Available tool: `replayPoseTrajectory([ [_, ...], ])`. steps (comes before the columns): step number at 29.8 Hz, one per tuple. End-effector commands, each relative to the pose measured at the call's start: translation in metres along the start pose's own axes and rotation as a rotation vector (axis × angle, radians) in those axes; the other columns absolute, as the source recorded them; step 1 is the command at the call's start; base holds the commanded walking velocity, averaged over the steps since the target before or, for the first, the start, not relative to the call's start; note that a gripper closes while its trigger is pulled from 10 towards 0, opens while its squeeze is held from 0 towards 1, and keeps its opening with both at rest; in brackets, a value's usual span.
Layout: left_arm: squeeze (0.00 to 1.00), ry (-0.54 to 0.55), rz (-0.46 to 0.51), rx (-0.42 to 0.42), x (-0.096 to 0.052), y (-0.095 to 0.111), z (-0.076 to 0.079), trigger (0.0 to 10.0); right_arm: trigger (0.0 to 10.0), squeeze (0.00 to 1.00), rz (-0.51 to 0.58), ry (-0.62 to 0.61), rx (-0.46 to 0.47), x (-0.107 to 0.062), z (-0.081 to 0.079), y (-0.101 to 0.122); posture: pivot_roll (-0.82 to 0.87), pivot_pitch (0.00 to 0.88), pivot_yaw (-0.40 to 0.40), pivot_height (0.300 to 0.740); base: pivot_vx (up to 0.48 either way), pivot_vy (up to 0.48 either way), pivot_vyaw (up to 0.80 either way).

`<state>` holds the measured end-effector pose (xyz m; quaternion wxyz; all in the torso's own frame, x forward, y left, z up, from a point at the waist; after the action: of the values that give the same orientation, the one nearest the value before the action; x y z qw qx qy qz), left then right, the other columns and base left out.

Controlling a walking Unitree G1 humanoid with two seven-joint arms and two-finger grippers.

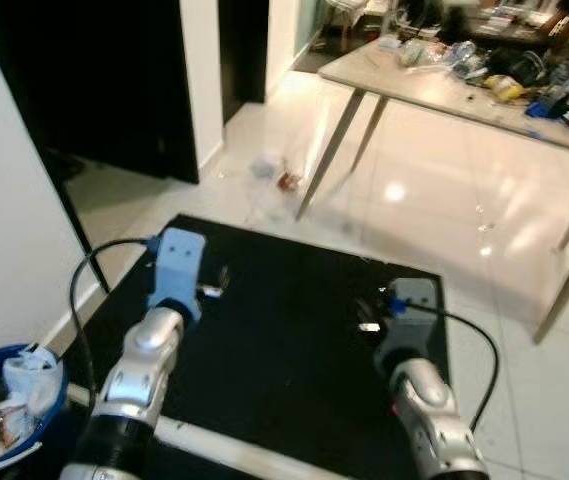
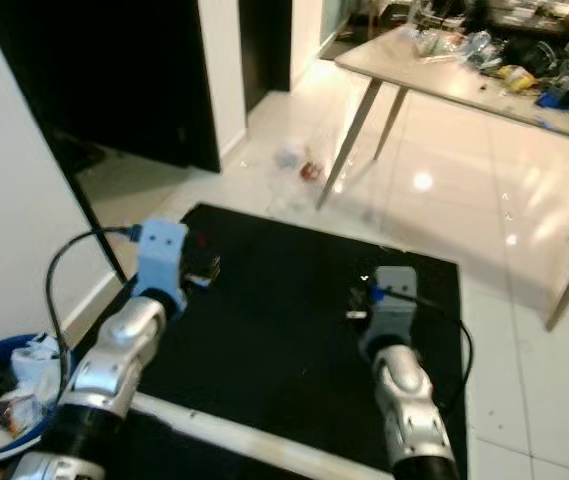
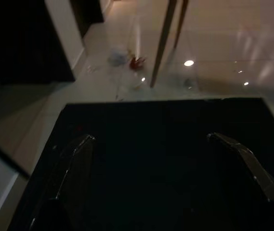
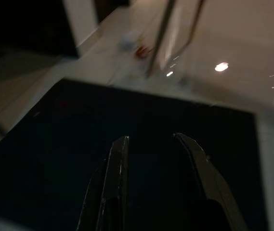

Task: Picking trash to rubbish bin

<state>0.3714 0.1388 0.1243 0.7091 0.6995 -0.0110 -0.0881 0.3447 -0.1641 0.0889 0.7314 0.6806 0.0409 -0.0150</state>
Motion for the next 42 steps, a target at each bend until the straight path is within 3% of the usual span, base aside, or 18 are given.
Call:
replayPoseTrajectory([
  [1, 0.0, 0.013, -0.015, -0.035, -0.002, -0.006, -0.004, 10.0, 10.0, 0.0, -0.021, 0.016, 0.013, -0.003, -0.007, -0.005, -0.09, 0.065, -0.003, 0.74, 0.0, 0.0, -0.8],
  [2, 0.0, -0.029, -0.008, -0.044, -0.002, -0.005, 0.003, 10.0, 10.0, 0.0, -0.02, 0.012, 0.019, -0.003, -0.006, -0.005, -0.08, 0.055, -0.009, 0.74, 0.0, 0.0, -0.8],
  [7, 0.0, -0.046, 0.005, -0.079, -0.003, -0.002, 0.005, 10.0, 10.0, 0.0, -0.011, 0.007, 0.032, -0.004, -0.007, -0.004, -0.09, 0.054, 0.016, 0.74, 0.0, 0.0, -0.8],
  [10, 0.0, -0.085, 0.011, -0.049, -0.001, 0.0, 0.014, 10.0, 10.0, 0.0, -0.016, -0.023, 0.049, -0.004, 0.0, -0.006, -0.09, 0.036, 0.006, 0.74, 0.0, 0.0, -0.8],
  [15, 0.0, -0.032, 0.005, -0.077, 0.002, -0.002, 0.005, 10.0, 10.0, 0.0, -0.032, -0.025, 0.043, -0.005, 0.0, -0.009, -0.1, 0.039, 0.019, 0.74, 0.0, 0.0, -0.8],
  [19, 0.0, -0.062, -0.005, -0.012, 0.002, -0.003, 0.011, 10.0, 10.0, 0.0, -0.019, -0.022, 0.047, -0.004, 0.001, -0.005, -0.09, 0.03, 0.009, 0.74, 0.0, 0.0, -0.8],
  [22, 0.0, -0.027, -0.001, -0.054, 0.002, -0.004, 0.003, 10.0, 10.0, 0.0, -0.042, -0.024, 0.037, -0.003, 0.001, -0.013, -0.09, 0.027, 0.015, 0.74, 0.0, 0.0, -0.8],
  [26, 0.0, -0.047, -0.011, -0.043, 0.001, -0.004, 0.006, 10.0, 10.0, 0.0, -0.012, -0.027, 0.079, -0.001, 0.0, -0.002, -0.09, 0.029, 0.01, 0.74, 0.0, 0.0, -0.8],
  [29, 0.0, -0.066, -0.003, -0.022, 0.001, -0.005, 0.009, 10.0, 10.0, 0.0, -0.021, -0.025, 0.097, -0.002, -0.001, -0.006, -0.09, 0.025, 0.002, 0.74, 0.0, 0.0, 0.0],
  [33, 0.0, -0.06, 0.016, -0.059, -0.001, -0.002, 0.008, 10.0, 10.0, 0.0, -0.016, -0.005, 0.109, -0.003, -0.006, -0.002, -0.09, 0.037, 0.007, 0.74, 0.0, 0.0, 0.0],
  [35, 0.0, -0.091, 0.039, -0.083, -0.002, 0.003, 0.016, 10.0, 10.0, 0.0, -0.005, -0.001, 0.106, -0.003, -0.005, 0.002, -0.09, 0.037, -0.002, 0.74, 0.0, 0.0, 0.0],
  [38, 0.0, -0.087, 0.043, -0.101, -0.002, 0.002, 0.016, 10.0, 10.0, 0.0, -0.035, 0.011, 0.075, -0.003, -0.006, -0.009, -0.09, 0.034, -0.007, 0.74, 0.18, 0.0, 0.0],
  [42, 0.0, -0.112, 0.042, -0.106, -0.003, 0.002, 0.022, 10.0, 10.0, 0.0, -0.015, 0.027, 0.081, -0.005, -0.007, -0.004, -0.09, 0.05, -0.001, 0.74, 0.307, 0.0, 0.0],
])
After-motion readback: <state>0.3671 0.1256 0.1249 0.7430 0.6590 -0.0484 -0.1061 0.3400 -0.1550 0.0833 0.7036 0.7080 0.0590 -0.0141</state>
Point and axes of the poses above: a point about 5 cm out from each wrist's last joint towards the gripper, its own x axis pointing out of the wrist towards the gripper, its own y axis along the axis of the wrist's last joint, z = x × y, the point moved 4 cm from there along x, pointing out of the wrist towards the gripper, and after that the axes turned 8 degrees about -x, right-handed, at the moved point
